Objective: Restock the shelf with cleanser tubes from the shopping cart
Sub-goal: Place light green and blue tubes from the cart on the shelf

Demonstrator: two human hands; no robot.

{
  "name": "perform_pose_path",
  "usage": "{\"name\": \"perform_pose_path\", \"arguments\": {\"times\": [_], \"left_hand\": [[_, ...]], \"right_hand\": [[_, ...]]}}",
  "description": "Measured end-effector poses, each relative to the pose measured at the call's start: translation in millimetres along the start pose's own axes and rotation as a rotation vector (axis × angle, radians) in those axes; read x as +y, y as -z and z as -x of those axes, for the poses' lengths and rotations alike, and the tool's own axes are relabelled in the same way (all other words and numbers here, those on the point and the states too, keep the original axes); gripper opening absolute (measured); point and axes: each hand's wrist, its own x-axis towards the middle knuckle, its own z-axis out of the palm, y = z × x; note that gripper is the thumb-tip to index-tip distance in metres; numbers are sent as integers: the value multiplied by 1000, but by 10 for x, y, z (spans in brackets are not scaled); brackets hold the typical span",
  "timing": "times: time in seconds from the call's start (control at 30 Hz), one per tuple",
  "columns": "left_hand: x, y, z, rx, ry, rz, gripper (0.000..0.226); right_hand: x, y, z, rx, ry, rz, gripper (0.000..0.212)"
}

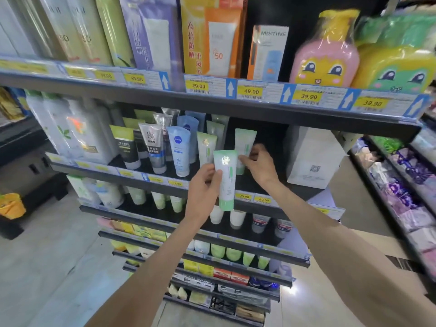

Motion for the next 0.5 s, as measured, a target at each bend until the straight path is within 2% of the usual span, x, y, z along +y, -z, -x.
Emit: {"name": "perform_pose_path", "arguments": {"times": [0.5], "left_hand": [[-15,29,-5,-25,9,16,26]], "right_hand": [[41,-155,-197,71,37,151,38]]}}
